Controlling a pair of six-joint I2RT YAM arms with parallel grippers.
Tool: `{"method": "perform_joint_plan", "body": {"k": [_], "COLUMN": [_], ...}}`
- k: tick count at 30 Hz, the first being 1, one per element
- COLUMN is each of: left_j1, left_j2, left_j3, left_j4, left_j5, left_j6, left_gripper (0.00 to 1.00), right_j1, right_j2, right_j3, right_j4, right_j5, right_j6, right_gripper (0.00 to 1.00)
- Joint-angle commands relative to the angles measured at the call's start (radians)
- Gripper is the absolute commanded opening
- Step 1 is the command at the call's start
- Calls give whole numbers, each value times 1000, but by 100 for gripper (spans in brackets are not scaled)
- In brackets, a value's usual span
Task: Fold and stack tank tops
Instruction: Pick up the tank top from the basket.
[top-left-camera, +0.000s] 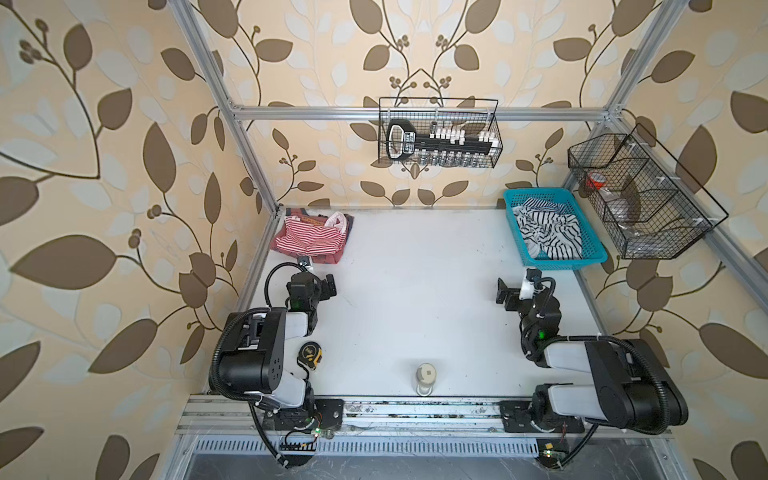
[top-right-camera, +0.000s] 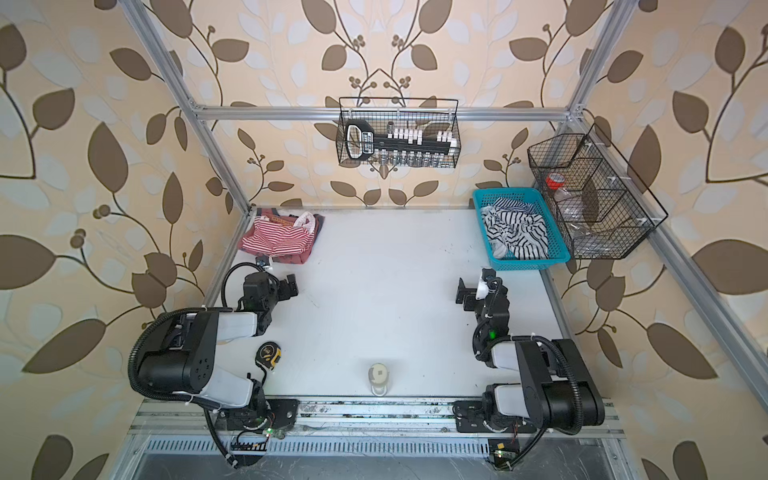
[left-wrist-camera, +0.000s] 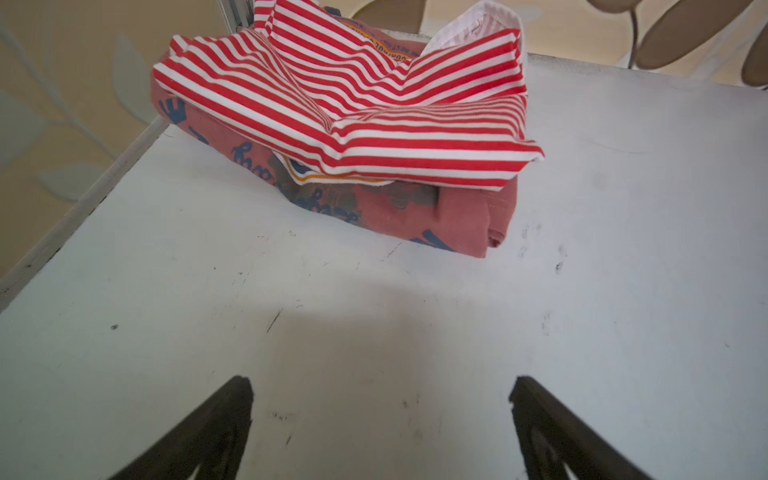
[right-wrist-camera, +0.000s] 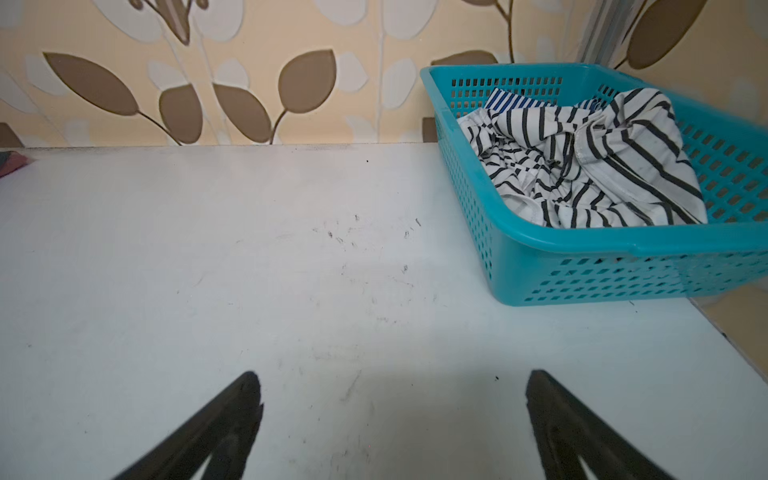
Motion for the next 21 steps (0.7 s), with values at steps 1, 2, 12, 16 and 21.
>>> {"method": "perform_joint_plan", "body": {"k": [1,2,12,16,21], "left_j1": [-8,-10,-9,-9,-9], "left_j2": [-6,-6,-5,-4,-5], "left_j3": [-6,-6,-4,-5,-5], "left_j4": [38,38,38,37,37], "left_j5": [3,2,3,2,3], "left_j6": [14,14,14,14,14], "left_gripper": [99,99,99,99,99], "right_j1": [-2,-2,-8,-13,-29], "right_j2": [-6,-5,-4,-4,-2], "right_j3": [22,22,22,23,25], "right_j4": [6,7,7,6,4], "right_j5": [-13,-14,-23,-34,-75], "right_j6": [-23,-23,-19,-18,-12], "right_gripper": [100,100,100,100,100]}}
